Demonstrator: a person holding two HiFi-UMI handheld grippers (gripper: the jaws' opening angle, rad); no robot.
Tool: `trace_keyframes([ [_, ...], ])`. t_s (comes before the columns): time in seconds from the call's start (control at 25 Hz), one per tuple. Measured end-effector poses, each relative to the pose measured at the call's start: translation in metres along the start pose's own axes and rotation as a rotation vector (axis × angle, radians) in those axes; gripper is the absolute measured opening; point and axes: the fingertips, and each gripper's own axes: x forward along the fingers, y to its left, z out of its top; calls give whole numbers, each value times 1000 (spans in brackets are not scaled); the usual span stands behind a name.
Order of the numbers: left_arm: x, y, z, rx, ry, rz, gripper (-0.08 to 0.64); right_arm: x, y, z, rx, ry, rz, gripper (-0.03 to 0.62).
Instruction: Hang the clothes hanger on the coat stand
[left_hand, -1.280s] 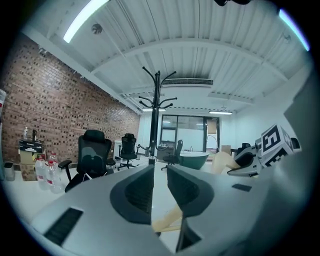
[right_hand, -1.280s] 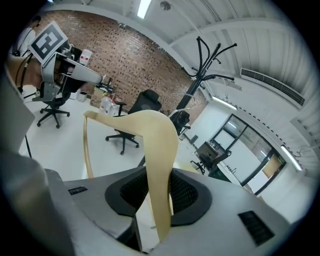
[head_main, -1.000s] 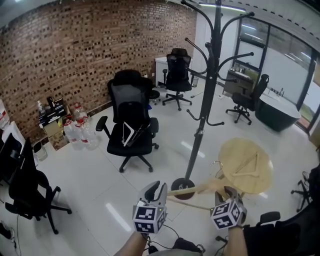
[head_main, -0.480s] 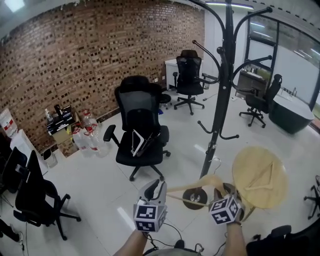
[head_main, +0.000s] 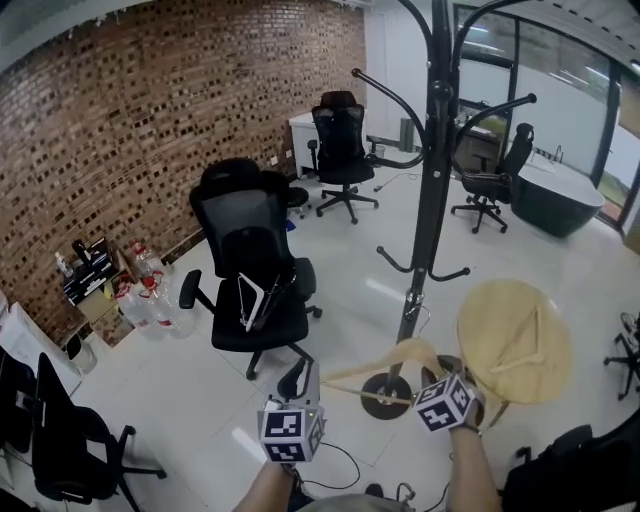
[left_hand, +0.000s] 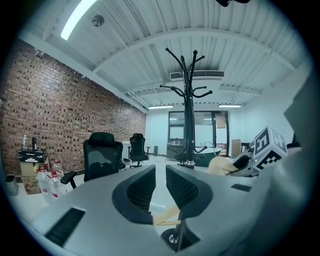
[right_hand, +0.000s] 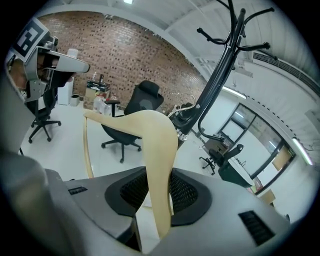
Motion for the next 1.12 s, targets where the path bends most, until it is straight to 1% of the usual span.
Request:
trace_keyframes([
  [0.12,30,57,5,3,8,-75,81,31,26,29,49,73,-33,98],
  [0.28,51,115,32,9,-7,-190,80,44,47,64,117,157,-105,98],
  [0.4,60,150,30,19,-7,-230,81,55,65,75,164,186,-144,98],
  [0.48,67,162,26,9,-5,-241,81,61,70,80,171,195,-154,98],
  [0.64,80,156,31,10,-14,-245,80,74,63,80,162,200,-151,98],
  [0.8,88,130,41,24,-12,-244,81,91,50,66,146,196,-115,98],
  [0.92,93,115,48,35,-21,-214,81,100,38,55,115,206,-100,98],
  [1.12,105,97,53,53,-5,-188,81,118,15,48,116,205,-78,98],
])
